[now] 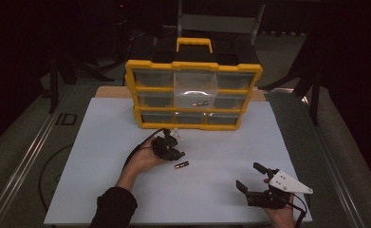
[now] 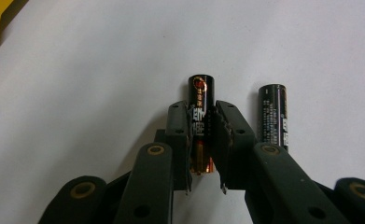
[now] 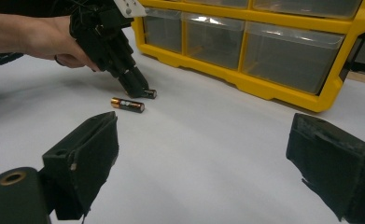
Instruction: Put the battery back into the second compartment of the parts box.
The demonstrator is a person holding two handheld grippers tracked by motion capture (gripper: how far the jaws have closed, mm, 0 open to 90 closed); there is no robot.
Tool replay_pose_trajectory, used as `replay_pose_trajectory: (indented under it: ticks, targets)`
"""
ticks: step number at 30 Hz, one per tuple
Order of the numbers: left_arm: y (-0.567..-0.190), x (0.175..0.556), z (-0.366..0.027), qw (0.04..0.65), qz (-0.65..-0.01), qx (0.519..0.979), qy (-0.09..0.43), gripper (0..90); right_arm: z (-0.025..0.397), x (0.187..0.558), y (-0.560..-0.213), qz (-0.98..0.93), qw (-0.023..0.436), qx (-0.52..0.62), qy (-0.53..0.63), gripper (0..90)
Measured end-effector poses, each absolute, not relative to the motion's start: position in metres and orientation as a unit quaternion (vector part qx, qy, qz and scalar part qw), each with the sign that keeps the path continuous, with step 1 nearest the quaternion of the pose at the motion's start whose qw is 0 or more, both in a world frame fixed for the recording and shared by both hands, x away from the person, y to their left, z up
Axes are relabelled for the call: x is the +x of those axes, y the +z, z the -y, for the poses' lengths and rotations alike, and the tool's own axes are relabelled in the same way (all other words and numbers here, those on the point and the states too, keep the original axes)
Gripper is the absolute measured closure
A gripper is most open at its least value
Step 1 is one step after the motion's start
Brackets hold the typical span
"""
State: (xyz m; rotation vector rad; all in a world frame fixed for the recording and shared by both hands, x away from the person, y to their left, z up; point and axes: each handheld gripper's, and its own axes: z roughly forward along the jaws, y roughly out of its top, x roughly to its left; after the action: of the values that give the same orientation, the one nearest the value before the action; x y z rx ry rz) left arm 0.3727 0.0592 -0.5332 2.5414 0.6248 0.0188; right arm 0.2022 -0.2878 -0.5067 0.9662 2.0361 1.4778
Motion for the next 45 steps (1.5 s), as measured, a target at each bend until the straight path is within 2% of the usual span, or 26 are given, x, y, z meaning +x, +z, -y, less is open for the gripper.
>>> replay_pose_trajectory:
  ticks: [19,34,45]
  targets:
    - [-0.521,0.372,-0.068,0.278,-0.227,0.934,0.007,77.6,0.288,0.203,-0.507,-0.737,0.221,0.35,0.535,8.8]
    - [-0.458,0.363,-0.102,0.339,-0.216,0.915,0.023,77.6,0.287,0.207,-0.508,-0.736,0.223,0.35,0.535,8.7]
    - [-0.416,0.357,-0.117,0.351,-0.192,0.916,0.026,77.6,0.287,0.207,-0.509,-0.736,0.222,0.351,0.535,8.7]
